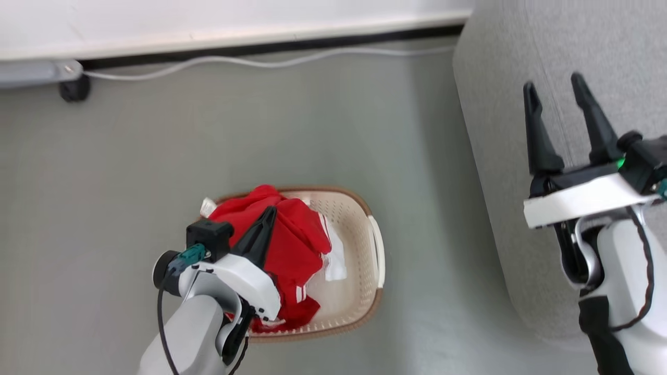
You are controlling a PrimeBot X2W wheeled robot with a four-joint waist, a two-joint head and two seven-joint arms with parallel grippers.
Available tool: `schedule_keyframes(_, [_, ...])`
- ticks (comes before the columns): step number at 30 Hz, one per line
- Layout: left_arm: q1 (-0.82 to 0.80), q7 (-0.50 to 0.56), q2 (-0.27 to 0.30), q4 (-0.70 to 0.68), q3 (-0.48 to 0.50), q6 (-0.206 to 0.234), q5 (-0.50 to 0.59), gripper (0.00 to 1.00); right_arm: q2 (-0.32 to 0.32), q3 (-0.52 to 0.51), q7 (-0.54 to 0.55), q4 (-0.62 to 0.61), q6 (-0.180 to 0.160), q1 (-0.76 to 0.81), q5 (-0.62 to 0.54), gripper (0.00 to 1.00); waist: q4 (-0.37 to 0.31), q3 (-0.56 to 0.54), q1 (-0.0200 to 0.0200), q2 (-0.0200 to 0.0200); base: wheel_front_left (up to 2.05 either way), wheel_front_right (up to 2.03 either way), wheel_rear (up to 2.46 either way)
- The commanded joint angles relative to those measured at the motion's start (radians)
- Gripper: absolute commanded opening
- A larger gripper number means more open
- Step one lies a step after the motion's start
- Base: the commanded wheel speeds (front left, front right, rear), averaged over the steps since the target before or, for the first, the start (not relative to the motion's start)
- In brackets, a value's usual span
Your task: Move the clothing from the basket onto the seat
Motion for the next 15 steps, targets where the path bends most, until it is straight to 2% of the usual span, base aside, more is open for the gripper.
schedule_keyframes(1, [0.011,-0.013,0.010,-0.040,0.045,-0.004,0.018,0.00,-0.002,0.010,-0.006,-0.016,0.004,0.025,0.005,1.00,0.029,-0.046,0.0000,0.0000,0.00,0.00,0.00])
schedule_keyframes(7, [0.067,-0.013,-0.004,-0.175,0.153,-0.019,0.099,0.00,0.006,0.001,-0.006,0.040,0.004,0.109,-0.001,1.00,0.063,-0.137,0.0000,0.0000,0.00,0.00,0.00])
schedule_keyframes(15, [0.078,-0.013,-0.012,-0.329,0.192,-0.027,0.154,0.00,0.016,0.005,-0.006,0.093,0.004,0.180,-0.008,1.00,0.082,-0.231,0.0000,0.0000,0.00,0.00,0.00])
